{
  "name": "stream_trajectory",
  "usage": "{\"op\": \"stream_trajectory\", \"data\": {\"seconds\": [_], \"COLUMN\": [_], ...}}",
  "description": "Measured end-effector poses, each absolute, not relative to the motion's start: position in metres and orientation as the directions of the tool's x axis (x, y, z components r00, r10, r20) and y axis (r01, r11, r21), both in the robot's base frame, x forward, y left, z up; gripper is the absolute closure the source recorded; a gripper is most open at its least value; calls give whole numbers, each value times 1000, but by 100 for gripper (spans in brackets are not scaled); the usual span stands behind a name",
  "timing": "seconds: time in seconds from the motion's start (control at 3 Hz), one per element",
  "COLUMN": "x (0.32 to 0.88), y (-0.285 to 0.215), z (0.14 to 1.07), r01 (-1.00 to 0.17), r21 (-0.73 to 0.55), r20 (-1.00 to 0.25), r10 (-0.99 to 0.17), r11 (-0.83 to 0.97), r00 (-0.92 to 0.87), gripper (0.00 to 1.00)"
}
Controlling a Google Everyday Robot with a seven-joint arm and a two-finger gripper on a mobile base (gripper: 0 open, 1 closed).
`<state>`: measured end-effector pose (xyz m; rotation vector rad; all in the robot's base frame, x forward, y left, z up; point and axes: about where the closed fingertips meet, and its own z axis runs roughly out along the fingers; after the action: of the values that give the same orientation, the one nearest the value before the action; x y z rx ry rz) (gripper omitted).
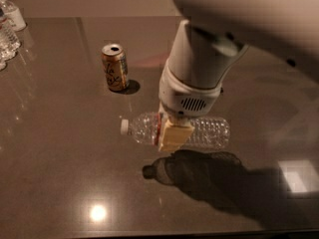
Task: Place water bottle upright
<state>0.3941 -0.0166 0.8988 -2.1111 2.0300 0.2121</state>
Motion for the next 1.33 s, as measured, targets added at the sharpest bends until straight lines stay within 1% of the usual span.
{"op": "stream_trajectory", "data": {"seconds": [0.33,0.67,1.0,1.33], "x": [404,411,417,425], "y": [-19,-24,-38,-53], "z": [936,961,979,993], "r01": [-997,-993,-984,-966], "r21": [-77,-114,-156,-172], "r20": [-411,-585,-726,-841], "r10": [-910,-809,-686,-539], "r11": [-24,9,87,191], "r00": [53,60,54,44], "gripper": [100,100,100,100]}}
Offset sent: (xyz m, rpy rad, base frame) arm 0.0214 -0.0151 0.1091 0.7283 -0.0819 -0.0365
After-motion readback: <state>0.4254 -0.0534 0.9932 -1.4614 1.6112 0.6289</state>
